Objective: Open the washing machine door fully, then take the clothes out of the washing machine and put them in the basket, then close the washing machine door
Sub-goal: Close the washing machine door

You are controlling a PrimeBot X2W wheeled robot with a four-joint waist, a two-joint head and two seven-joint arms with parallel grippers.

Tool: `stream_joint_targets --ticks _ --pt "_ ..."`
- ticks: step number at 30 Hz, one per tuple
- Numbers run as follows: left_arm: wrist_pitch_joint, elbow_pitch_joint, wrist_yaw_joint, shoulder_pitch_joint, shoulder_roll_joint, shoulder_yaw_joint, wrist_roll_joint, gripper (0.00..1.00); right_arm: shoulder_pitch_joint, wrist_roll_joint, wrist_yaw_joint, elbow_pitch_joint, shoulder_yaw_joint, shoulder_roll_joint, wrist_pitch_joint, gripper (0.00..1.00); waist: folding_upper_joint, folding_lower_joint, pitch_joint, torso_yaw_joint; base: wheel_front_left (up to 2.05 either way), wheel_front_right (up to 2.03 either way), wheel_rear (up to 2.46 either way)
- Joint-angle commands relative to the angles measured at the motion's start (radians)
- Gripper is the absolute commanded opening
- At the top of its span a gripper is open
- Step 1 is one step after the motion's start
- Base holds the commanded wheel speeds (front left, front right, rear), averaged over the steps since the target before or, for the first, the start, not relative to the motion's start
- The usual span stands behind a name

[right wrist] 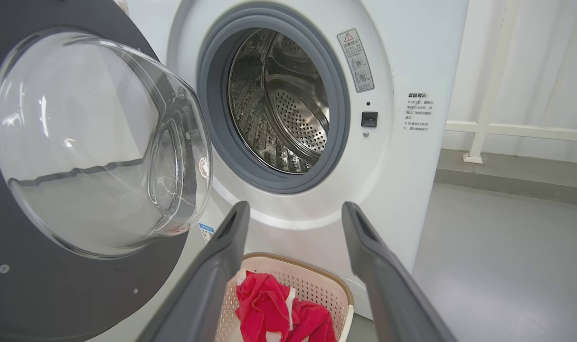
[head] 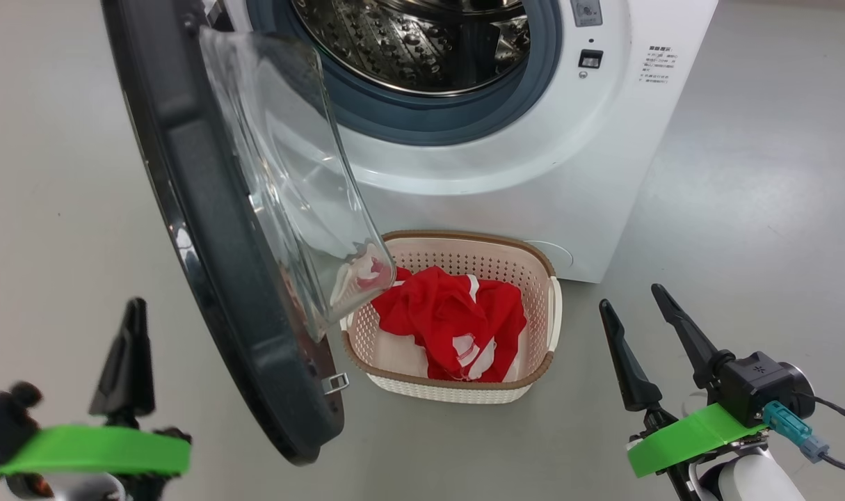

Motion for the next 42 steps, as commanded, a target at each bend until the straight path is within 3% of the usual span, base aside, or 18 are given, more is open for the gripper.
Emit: stream_joint_targets --ticks 1,14,23,30,42 --pt "0.009 -0.035 -0.006 -0.044 0.015 0.047 -0.023 0.0 -0.021 -0.006 0.0 -0.024 0.025 0.003 -0.006 1.0 0.0 0.0 0.001 -0.001 0.0 0.0 0.0" --pt "0.314 -0.139 0.055 -0.194 -0.033 0.184 -0.528 0.0 -0.022 -0.018 0.0 -0.025 0.029 0.003 -0.006 1.0 0.0 0.0 0.001 -0.015 0.0 0.0 0.0" --pt "0.477 -0.163 0.174 -0.275 -0.042 0.244 -0.776 0.0 -0.03 -0.004 0.0 -0.027 0.026 0.003 -0.006 1.0 0.0 0.0 0.016 -0.034 0.0 0.0 0.0" --pt "0.535 -0.203 0.245 -0.288 -0.052 0.265 -0.883 0.0 -0.042 0.004 0.0 -0.029 0.025 0.003 -0.006 1.0 0.0 0.0 0.038 -0.057 0.0 0.0 0.0" --pt "0.59 -0.257 0.258 -0.27 -0.053 0.209 -0.898 0.0 -0.056 0.004 0.0 -0.029 0.023 0.003 -0.006 1.0 0.0 0.0 0.061 -0.091 0.0 0.0 0.0"
